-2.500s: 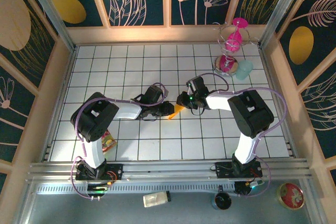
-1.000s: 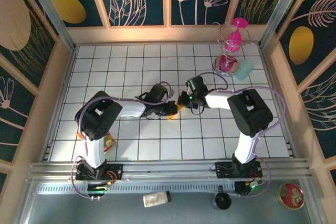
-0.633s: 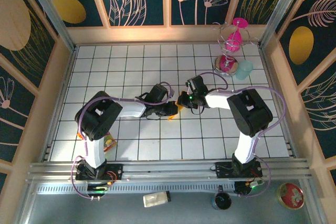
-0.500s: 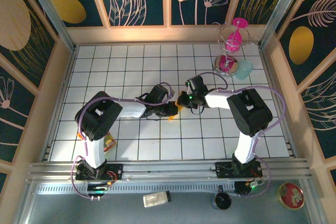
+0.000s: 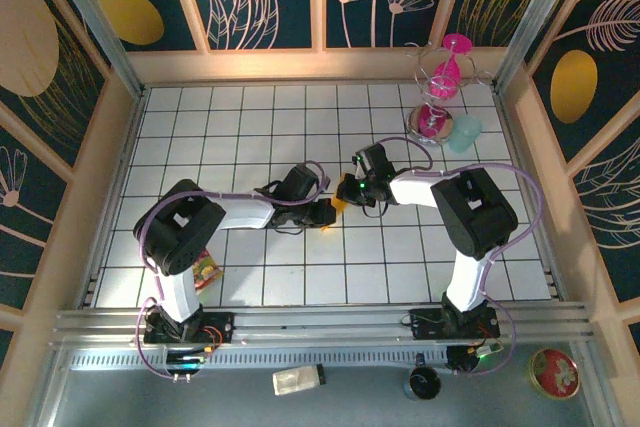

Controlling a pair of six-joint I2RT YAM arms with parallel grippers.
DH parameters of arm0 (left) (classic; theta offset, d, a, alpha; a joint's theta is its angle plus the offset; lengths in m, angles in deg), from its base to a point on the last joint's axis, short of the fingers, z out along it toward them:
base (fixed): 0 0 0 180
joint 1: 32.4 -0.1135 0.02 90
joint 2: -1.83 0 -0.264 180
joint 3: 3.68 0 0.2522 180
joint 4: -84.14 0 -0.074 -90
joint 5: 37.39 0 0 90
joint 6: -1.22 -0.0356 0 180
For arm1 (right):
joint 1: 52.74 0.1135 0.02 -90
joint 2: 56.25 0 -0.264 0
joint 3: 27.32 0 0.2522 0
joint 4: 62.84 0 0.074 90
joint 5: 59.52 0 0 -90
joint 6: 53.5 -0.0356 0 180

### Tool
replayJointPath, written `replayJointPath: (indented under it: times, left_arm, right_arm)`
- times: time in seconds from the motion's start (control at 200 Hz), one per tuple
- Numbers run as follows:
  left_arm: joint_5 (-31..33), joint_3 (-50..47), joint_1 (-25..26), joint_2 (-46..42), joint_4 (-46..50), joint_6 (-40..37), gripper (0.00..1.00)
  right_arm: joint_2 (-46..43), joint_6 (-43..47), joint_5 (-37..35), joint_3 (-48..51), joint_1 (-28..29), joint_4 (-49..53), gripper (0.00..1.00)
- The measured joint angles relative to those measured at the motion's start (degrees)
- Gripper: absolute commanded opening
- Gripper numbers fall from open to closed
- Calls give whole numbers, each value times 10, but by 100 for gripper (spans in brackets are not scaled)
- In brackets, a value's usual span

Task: Fold a paper plane with a square sheet of paper (pick it up from the middle)
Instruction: Fold the wing for the fifth time at the center of the table.

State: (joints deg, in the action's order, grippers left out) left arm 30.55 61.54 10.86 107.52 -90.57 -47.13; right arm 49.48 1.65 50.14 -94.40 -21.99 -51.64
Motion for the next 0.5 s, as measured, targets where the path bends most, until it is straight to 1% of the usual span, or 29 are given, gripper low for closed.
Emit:
replayJointPath:
  times: [0.496]
  left_arm:
    - [-2,-17,8,-6,3,11,0]
  right_arm:
    - [3,0,3,-2,0,0,7]
